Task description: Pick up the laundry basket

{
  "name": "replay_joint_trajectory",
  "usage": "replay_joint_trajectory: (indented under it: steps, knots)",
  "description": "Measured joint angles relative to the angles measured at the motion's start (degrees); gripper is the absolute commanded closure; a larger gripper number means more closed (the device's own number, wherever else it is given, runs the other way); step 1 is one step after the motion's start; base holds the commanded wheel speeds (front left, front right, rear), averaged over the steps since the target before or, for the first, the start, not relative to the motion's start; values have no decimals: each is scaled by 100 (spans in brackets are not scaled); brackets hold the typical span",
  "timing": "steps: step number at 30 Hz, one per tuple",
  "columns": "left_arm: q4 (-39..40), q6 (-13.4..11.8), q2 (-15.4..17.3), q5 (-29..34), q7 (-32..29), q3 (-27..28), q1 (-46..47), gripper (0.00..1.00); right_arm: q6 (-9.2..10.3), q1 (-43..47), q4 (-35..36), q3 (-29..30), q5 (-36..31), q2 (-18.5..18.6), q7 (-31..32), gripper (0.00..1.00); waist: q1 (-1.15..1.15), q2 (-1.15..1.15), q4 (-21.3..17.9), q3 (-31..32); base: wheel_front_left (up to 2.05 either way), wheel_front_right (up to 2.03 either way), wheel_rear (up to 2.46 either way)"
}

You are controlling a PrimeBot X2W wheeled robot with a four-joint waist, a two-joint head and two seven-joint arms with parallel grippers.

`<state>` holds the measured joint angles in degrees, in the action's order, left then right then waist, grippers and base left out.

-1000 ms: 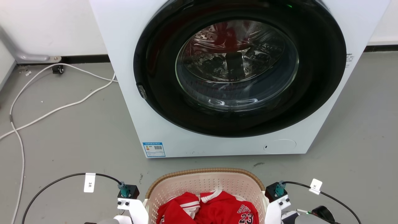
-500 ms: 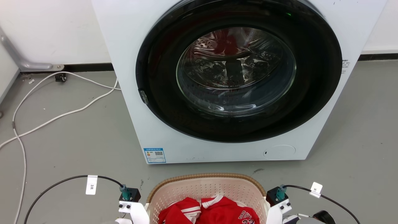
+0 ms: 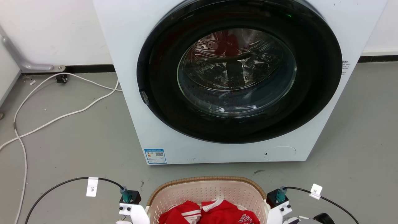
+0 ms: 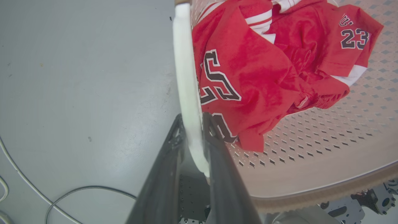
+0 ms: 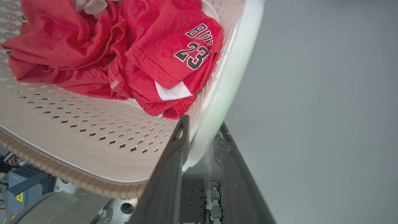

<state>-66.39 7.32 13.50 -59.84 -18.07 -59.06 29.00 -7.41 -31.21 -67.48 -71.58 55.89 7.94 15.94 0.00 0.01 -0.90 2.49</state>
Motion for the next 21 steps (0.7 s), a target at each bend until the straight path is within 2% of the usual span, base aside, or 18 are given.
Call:
replay_joint_trajectory:
  steps: [21]
  knots:
    - [-7,0,36,-353,0,-346,34,100,0,-1,-10,-129,174,-3,27,100,0,0,-6,-49,0,0,0]
